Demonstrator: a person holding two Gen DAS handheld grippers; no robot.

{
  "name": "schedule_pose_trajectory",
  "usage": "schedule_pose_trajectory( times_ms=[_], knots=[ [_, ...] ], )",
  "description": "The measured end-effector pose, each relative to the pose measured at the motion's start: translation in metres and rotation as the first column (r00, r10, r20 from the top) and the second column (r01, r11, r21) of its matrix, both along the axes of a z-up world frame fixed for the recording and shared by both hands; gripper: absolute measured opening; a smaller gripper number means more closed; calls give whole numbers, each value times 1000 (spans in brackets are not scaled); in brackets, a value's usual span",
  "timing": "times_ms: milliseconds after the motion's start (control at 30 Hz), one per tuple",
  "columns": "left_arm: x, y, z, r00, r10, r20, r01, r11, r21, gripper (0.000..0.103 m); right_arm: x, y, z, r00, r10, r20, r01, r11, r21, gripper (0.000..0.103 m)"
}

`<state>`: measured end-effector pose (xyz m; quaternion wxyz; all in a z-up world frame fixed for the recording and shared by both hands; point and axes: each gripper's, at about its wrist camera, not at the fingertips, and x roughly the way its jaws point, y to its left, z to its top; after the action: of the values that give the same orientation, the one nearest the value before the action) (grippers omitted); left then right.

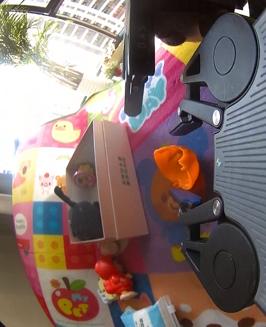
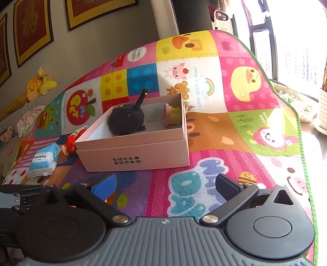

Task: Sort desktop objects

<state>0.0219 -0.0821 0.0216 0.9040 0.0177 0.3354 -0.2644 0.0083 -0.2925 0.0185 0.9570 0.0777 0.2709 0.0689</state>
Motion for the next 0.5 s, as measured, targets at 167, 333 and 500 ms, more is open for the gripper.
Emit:
schedule_pose_trajectory(
  times_ms=[167,333,500],
  knots=[
    [-20,-17,1,994,-109,13,109,994,-12,85,-12,-1,14,999,34,35,-33,999,-31,103],
    [-37,9,4,997,-46,58,43,998,51,96,-19,25,9,980,199,-6,-198,977,-74,103],
    [-43,44,4,992,82,95,-95,987,132,99,-13,62,-9,960,269,-80,-277,955,-109,99]
  ],
)
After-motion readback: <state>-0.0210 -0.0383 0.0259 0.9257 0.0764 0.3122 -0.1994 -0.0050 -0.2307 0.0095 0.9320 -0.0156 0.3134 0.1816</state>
